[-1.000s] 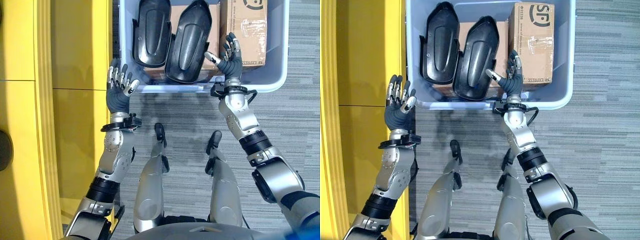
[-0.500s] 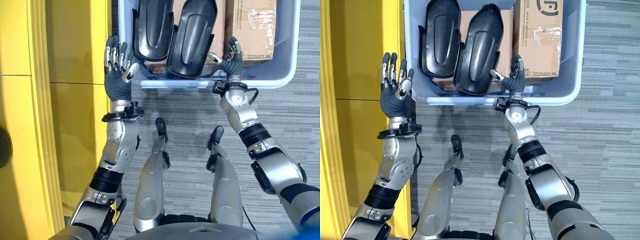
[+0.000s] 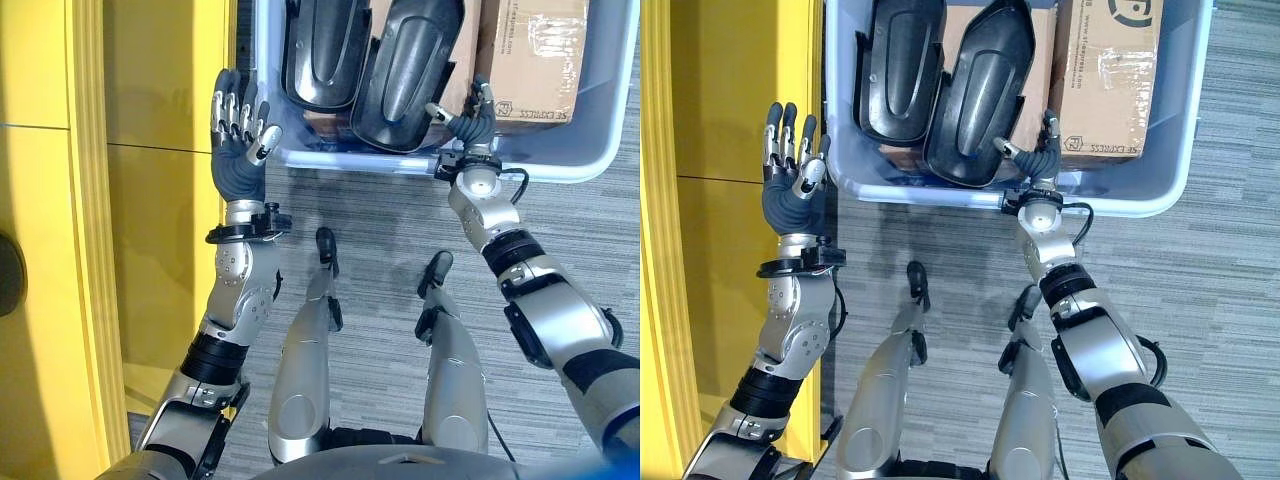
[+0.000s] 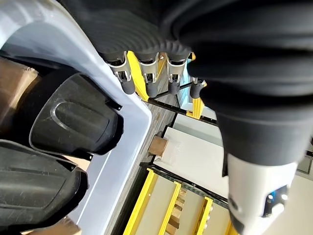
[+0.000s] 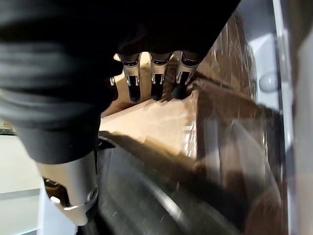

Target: Move parts from the plastic box to the shelf.

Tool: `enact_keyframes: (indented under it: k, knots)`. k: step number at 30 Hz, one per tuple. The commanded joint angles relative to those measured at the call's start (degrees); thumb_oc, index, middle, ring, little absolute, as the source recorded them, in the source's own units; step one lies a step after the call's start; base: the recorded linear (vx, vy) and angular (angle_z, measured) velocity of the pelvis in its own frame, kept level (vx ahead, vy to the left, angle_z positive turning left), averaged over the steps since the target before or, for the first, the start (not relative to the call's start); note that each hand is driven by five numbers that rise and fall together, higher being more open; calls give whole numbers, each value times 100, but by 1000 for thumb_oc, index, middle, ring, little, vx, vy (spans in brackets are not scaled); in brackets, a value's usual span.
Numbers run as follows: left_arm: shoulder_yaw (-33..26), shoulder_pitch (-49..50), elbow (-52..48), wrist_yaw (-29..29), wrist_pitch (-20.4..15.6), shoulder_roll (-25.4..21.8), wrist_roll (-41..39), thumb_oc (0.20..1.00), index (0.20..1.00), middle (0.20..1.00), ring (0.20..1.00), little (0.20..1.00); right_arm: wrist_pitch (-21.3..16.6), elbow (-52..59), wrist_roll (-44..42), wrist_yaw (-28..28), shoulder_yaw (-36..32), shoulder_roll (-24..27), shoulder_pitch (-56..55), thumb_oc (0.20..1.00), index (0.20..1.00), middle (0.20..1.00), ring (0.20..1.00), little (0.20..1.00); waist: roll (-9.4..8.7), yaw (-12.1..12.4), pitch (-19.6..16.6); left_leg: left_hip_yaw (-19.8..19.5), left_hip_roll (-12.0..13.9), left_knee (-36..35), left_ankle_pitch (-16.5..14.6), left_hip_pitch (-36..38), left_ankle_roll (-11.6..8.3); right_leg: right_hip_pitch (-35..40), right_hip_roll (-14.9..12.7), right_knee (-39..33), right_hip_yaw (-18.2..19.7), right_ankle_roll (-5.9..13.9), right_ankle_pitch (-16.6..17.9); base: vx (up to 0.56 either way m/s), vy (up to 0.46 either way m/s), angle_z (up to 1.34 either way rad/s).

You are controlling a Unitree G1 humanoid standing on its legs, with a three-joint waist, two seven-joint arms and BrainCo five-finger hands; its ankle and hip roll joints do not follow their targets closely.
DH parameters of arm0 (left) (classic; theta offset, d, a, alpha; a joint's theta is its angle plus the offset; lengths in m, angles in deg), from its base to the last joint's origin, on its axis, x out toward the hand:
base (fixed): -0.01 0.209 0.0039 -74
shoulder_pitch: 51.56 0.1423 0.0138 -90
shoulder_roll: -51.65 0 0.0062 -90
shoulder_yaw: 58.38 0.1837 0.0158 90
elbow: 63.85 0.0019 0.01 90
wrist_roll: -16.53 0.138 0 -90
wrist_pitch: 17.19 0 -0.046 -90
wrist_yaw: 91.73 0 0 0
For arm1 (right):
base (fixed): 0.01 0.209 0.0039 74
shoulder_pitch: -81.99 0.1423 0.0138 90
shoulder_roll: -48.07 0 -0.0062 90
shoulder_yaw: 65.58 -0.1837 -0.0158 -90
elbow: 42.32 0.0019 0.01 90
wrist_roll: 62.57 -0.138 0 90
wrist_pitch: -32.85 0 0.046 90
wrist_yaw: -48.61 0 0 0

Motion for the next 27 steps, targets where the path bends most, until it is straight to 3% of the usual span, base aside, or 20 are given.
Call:
enact_keyframes:
  k: [1, 14, 27]
  knots:
    - [151, -103, -829, 45, -404, -262, 132, 1000, 1000, 1000, 1000, 1000, 37, -104, -33, 59, 285, 162, 527, 1000, 1000, 1000, 1000, 1000, 46, 219, 106, -366, -131, 475, -836, 110, -259, -83, -64, -157, 80, 324, 305, 0, 0, 0]
    - [339, -195, -964, 90, -413, -262, 194, 1000, 1000, 1000, 1000, 1000, 323, -1160, 249, 125, 616, 209, 858, 1000, 1000, 1000, 1000, 1000, 116, 422, 109, -597, -250, 416, -817, -50, -183, -214, -85, -158, 64, 344, 313, 2, 12, 1]
    - [348, -178, -995, 161, -435, -236, 223, 1000, 1000, 1000, 1000, 1000, 318, -886, 484, 18, 751, 162, 857, 1000, 1000, 1000, 1000, 1000, 38, 440, 109, -695, -314, 450, -695, -266, -87, -322, -113, -197, 2, 292, 433, -7, 9, 1]
